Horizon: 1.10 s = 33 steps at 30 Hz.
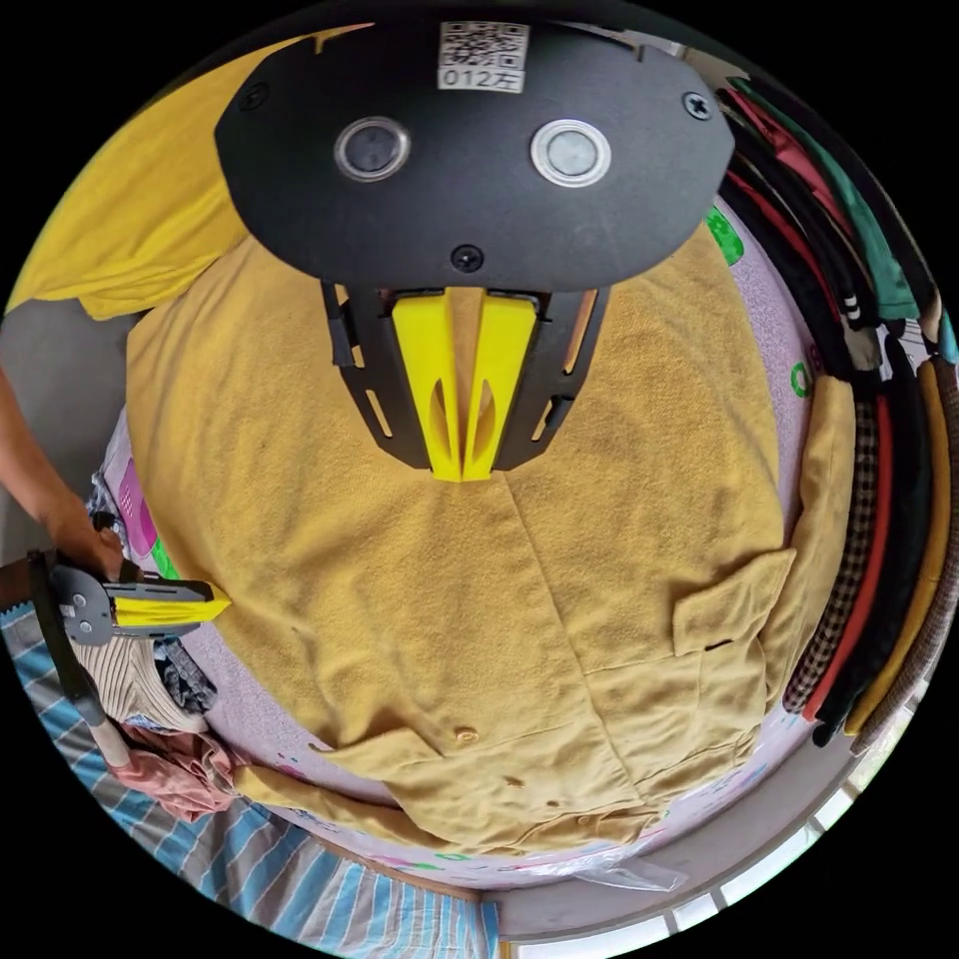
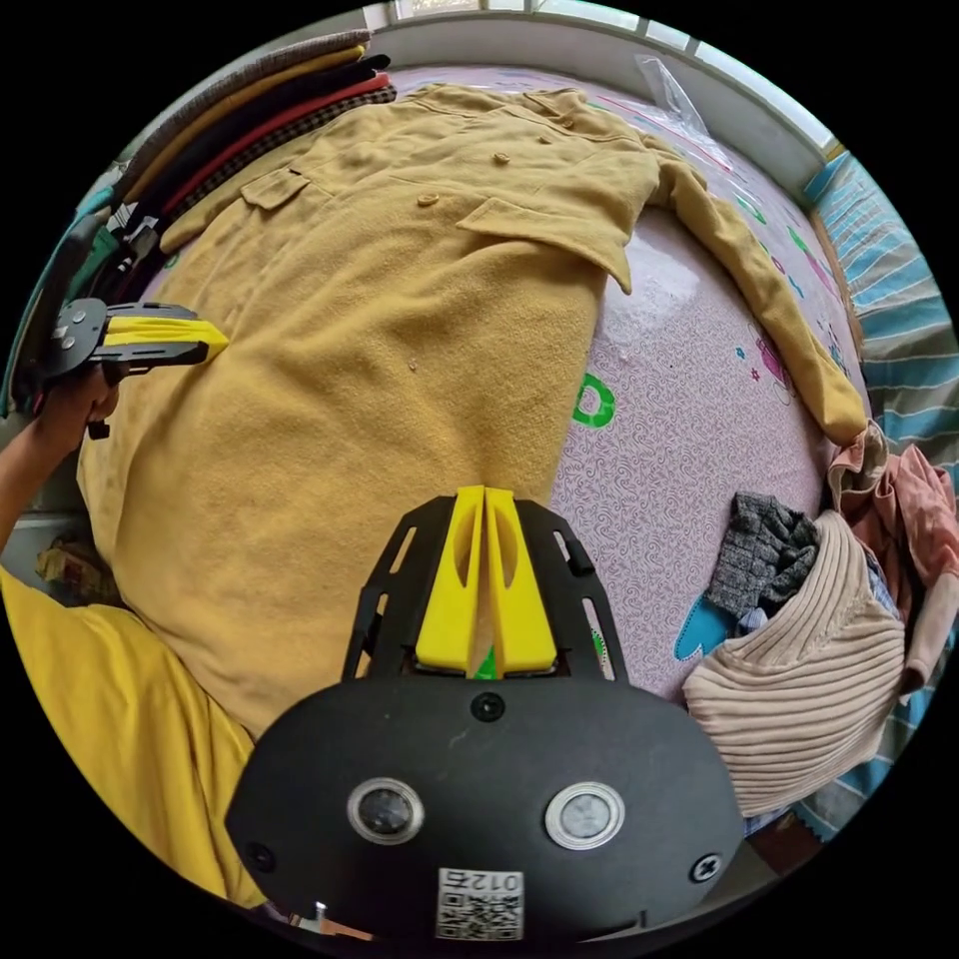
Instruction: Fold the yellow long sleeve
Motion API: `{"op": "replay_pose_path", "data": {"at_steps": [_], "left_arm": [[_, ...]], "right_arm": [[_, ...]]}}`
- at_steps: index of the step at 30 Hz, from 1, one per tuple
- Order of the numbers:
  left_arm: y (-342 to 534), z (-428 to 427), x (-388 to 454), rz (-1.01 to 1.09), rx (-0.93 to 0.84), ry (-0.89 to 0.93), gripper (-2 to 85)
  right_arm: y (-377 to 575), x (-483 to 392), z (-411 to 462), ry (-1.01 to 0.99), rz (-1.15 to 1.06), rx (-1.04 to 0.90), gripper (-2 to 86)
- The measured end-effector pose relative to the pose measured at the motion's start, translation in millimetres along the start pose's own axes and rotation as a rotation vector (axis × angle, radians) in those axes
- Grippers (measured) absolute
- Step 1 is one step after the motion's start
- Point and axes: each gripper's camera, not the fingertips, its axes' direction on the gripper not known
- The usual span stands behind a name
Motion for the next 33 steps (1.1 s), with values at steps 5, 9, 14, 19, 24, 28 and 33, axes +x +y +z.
{"op": "replay_pose_path", "data": {"at_steps": [5, 9, 14, 19, 24, 28, 33], "left_arm": [[14, -1, -20, -0.047, 0.047, 0.113, 0.5], [33, -26, -76, -0.159, 0.074, 0.271, 0.5], [117, -65, -203, -0.619, 0.297, 0.283, 0.5], [182, -51, -246, -0.733, 0.313, 0.243, 0.5], [212, -15, -248, -0.822, 0.259, 0.280, 0.5], [229, -16, -257, -0.820, 0.304, 0.295, 0.6], [269, -45, -302, -0.918, 0.432, 0.306, 0.8]], "right_arm": [[-2, -25, 30, 0.066, -0.025, -0.008, 0.3], [-3, -54, 59, 0.179, -0.109, -0.046, 0.3], [-25, -93, 43, 0.189, -0.182, 0.057, 0.3], [-129, -240, 18, 0.081, -0.518, 0.328, 1.3], [-225, -388, 31, -0.015, -0.750, 0.425, 6.1], [-269, -490, 74, 0.046, -0.898, 0.397, 10.9], [-287, -529, 127, 0.139, -0.964, 0.337, 8.0]]}}
